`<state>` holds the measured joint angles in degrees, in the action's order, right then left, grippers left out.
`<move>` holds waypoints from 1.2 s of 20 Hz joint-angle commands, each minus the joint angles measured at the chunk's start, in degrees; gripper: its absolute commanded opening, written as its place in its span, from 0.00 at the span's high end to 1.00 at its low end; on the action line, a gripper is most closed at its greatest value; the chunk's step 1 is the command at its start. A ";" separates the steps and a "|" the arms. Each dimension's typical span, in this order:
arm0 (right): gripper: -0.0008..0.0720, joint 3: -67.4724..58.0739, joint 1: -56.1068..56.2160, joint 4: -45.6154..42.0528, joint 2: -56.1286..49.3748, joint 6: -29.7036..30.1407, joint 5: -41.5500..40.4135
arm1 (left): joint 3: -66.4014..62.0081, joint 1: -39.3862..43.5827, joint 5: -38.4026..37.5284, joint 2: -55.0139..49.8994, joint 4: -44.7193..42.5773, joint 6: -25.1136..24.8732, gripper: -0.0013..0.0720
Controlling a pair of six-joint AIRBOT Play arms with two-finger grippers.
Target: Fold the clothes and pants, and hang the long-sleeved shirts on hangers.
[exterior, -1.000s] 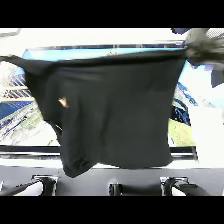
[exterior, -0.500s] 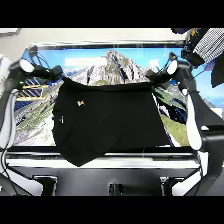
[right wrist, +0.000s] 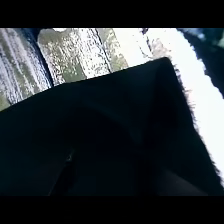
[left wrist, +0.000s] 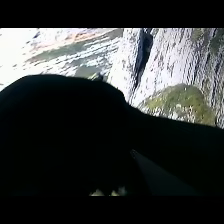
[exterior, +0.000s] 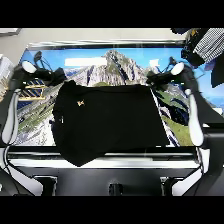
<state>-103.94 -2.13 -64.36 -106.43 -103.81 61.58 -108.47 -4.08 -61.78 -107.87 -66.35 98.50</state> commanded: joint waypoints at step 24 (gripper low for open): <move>0.35 53.02 -31.85 2.56 21.20 35.93 21.44 | 60.17 -14.40 -9.94 50.40 -2.10 -2.54 0.54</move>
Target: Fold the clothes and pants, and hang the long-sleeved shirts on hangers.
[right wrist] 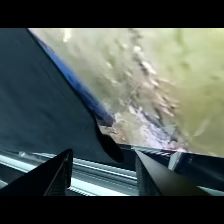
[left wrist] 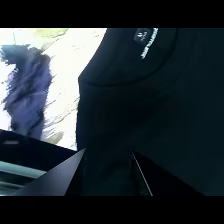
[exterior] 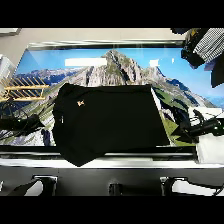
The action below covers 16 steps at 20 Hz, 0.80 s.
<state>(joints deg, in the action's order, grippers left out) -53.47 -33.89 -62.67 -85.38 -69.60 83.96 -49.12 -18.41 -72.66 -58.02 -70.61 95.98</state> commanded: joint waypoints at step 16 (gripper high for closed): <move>0.58 10.99 -0.09 6.19 0.15 5.90 -6.75 | 0.83 -0.09 0.20 0.55 2.69 -0.24 0.53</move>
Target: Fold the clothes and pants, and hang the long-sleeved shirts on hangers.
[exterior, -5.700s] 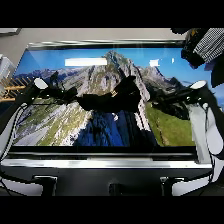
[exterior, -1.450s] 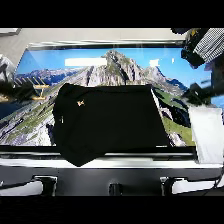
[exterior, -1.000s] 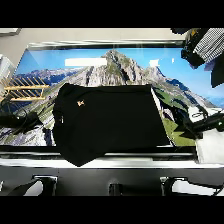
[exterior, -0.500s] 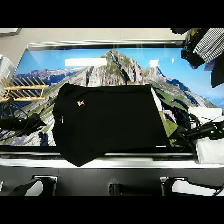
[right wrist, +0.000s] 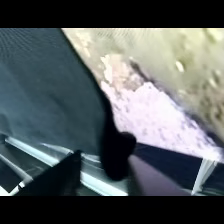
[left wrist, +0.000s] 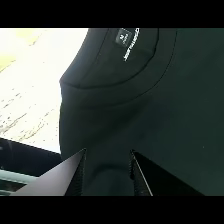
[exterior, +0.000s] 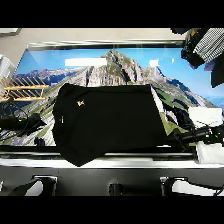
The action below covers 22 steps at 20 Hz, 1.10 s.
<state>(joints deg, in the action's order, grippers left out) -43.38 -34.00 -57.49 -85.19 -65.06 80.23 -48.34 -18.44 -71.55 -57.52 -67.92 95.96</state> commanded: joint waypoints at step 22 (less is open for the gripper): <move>0.94 0.90 0.02 4.57 4.59 4.24 -2.10 | 26.40 -2.43 -4.76 7.50 8.31 -4.70 0.34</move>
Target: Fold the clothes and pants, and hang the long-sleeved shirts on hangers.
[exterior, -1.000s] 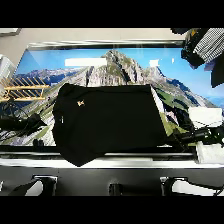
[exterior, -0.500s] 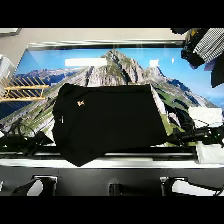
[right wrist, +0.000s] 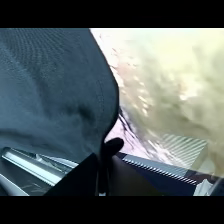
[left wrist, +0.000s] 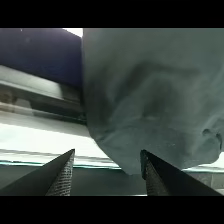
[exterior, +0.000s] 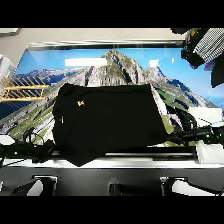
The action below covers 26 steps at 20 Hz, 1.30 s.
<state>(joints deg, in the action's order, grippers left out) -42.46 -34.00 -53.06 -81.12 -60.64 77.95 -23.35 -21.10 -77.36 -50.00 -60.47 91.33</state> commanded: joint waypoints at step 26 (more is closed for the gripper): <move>0.94 -0.02 0.02 -0.04 0.55 0.28 4.02 | 3.76 9.16 12.11 -5.01 3.37 2.47 0.82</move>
<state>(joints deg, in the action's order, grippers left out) -42.46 -34.00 -53.19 -80.62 -60.42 81.87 -19.62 -12.03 -65.56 -54.96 -57.14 93.91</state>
